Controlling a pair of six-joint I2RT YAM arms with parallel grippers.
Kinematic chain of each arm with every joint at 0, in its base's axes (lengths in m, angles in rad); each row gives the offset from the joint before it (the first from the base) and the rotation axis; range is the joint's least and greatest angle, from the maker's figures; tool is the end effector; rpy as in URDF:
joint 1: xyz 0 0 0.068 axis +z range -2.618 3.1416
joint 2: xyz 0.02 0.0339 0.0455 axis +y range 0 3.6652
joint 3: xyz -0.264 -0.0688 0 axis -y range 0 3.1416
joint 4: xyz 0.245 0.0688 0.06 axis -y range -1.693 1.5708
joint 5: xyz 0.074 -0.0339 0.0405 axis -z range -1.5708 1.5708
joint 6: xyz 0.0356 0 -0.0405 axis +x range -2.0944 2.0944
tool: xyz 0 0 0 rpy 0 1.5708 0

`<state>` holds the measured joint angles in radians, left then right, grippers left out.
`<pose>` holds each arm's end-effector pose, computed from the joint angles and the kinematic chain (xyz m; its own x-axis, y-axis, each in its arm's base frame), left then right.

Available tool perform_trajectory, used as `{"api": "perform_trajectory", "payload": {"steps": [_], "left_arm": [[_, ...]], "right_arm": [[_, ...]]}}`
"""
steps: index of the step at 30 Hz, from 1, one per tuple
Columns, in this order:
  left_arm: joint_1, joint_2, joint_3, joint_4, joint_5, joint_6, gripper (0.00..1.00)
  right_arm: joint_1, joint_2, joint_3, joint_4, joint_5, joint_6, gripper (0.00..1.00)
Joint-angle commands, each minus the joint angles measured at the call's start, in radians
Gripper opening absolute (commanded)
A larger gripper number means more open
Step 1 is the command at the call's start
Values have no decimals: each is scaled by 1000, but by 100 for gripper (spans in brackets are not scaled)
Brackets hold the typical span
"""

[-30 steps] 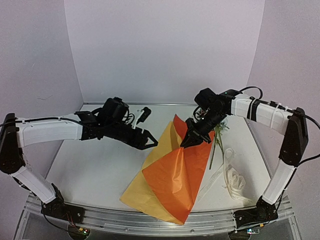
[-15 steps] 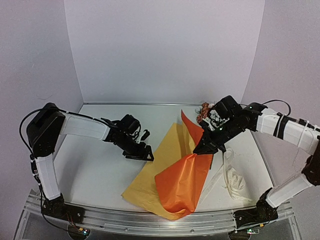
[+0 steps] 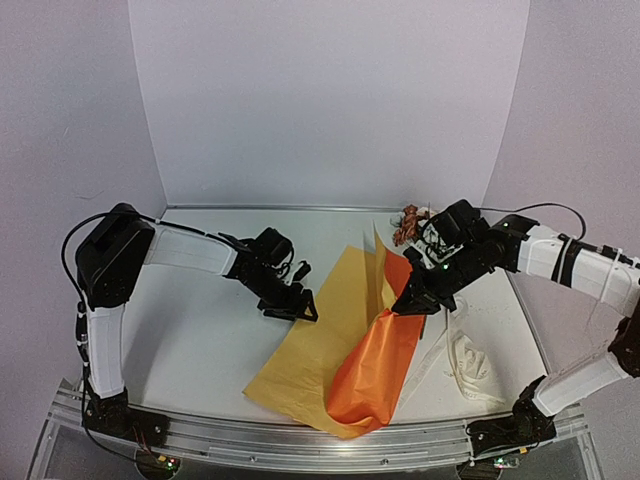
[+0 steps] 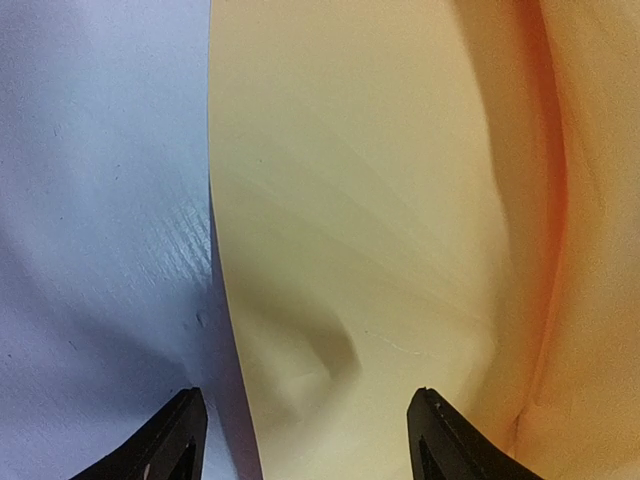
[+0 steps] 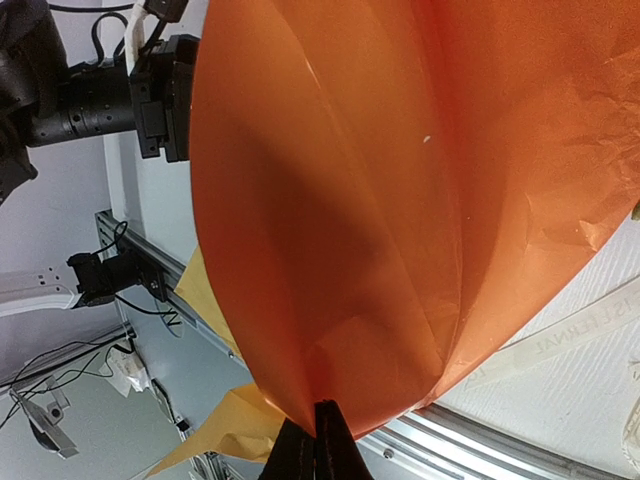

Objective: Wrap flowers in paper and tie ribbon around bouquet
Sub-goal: Unfold the folded wrapping paper at the center of the board.

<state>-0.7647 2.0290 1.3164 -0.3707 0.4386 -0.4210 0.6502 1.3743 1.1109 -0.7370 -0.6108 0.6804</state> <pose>0.2862 -0.2956 0.1416 -0.8967 0.3476 -0.2742 0.4425 0.7205 -0.5339 0.2076 0.1835 0.2797 -0.9878 -0.1038 -0.1160 -0.1556 0.6817 0.7149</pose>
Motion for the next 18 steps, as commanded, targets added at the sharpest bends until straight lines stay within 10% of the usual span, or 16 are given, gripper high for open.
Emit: {"api": "perform_trajectory", "payload": {"steps": [1, 18], "left_arm": [[-2, 20, 38, -32, 27, -10, 69], [-10, -91, -10, -42, -69, -125, 0]], "right_arm": [[0, -36, -10, 6, 20, -15, 0], [1, -47, 76, -135, 91, -86, 0]]}}
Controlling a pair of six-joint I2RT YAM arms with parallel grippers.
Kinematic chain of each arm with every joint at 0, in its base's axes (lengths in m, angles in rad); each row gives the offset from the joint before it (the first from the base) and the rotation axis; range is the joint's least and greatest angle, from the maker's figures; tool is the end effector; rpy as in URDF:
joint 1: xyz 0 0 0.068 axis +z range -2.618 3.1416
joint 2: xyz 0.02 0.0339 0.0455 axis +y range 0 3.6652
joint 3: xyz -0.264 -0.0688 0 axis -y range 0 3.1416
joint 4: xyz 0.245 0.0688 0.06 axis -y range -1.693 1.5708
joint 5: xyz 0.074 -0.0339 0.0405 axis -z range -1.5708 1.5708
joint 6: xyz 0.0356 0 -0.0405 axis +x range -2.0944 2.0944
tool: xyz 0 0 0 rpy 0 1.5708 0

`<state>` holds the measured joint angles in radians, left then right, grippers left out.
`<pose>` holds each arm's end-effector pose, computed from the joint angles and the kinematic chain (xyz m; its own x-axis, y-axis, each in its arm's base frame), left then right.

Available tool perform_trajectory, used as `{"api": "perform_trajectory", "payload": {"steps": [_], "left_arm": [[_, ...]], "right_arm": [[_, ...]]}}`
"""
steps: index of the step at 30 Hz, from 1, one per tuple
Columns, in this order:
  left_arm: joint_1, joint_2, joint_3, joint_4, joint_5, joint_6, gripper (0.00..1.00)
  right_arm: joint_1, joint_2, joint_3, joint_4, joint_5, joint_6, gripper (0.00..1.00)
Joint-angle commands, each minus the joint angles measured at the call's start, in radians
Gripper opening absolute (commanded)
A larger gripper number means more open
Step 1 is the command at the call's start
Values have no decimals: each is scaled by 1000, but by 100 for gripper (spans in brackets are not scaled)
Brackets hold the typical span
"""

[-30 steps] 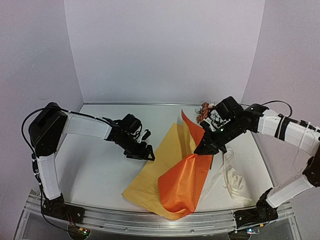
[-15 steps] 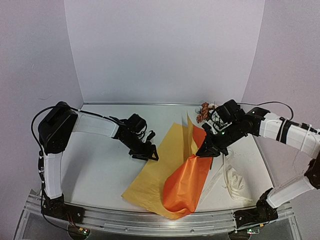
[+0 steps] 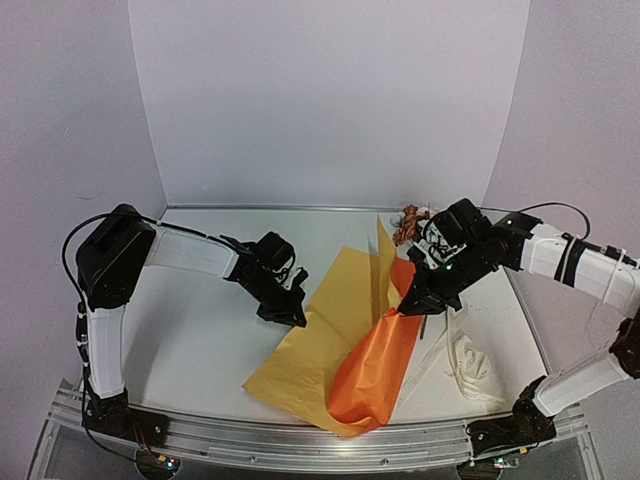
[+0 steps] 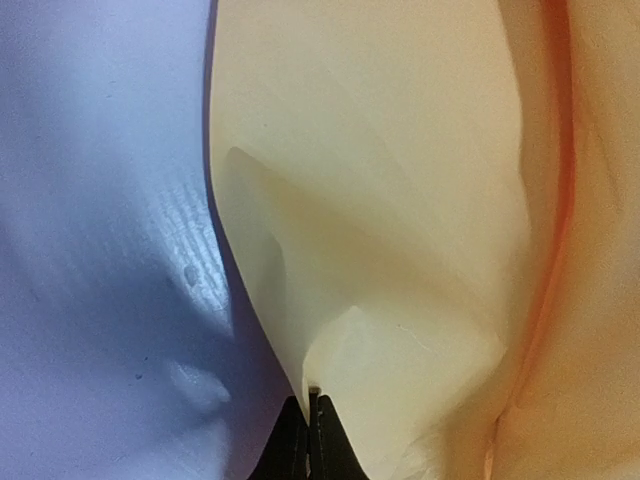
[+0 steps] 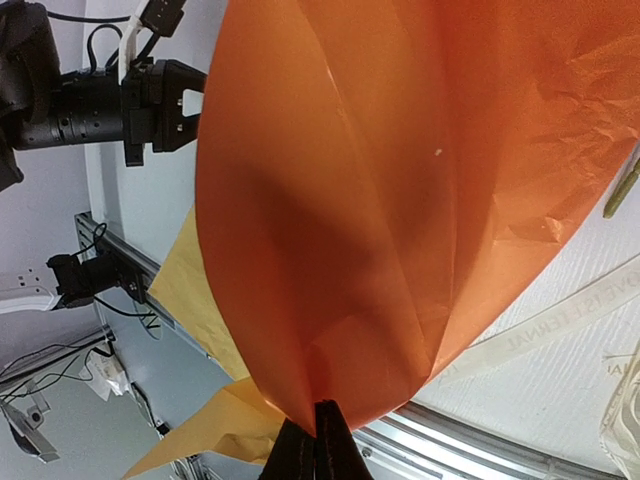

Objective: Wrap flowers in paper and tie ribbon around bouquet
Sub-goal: Unfold the folded wrapping paper at the center of the board.

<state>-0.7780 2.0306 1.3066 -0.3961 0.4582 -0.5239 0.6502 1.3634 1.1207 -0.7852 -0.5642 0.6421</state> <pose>0.2786 -0.2966 0.1374 -0.9387 0.2951 -0.1780 0.3431 0.7521 -0.5627 0.2047 0.1796 0.2821 -0.9838 -0.1124 -0.1395 -0.1776 0.7151 0.6761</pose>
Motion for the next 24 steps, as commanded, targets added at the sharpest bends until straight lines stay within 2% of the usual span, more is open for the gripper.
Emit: {"api": "perform_trajectory", "payload": {"steps": [1, 6, 13, 24], "left_arm": [[8, -109, 0, -28, -125, -22, 0], [76, -205, -16, -112, -337, -19, 0], [204, -327, -84, -197, -498, -2, 0], [301, -395, -175, -194, -601, -14, 0]], "right_arm": [[2, -39, 77, -108, 51, -55, 0], [11, -53, 107, -162, 101, -60, 0], [54, -37, 79, -178, 177, -57, 0], [95, 164, 21, -37, 239, -9, 2]]}}
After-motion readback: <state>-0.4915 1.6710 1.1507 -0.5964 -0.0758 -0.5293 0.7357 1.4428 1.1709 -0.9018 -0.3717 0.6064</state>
